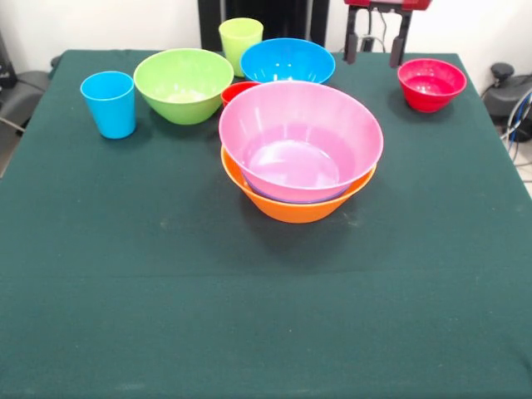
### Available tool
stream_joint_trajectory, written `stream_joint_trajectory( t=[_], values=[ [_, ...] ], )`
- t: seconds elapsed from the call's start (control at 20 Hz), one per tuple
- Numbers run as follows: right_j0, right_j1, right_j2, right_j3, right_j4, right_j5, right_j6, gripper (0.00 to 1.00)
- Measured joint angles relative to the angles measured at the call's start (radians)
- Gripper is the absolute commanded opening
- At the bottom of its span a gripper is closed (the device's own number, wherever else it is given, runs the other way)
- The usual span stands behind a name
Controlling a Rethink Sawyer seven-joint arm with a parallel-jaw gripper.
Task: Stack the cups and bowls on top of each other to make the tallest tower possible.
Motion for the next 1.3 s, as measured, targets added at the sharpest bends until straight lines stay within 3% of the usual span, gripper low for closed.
stream_joint_trajectory(
  t=[0.75,1.05,1.3],
  values=[
    [-0.039,0.016,0.045,0.095,-0.071,-0.036,0.0,1.0],
    [-0.06,0.051,0.047,0.119,-0.147,-0.068,0.0,1.0],
    [-0.113,0.048,0.058,0.18,-0.193,-0.109,0.0,1.0]
  ],
)
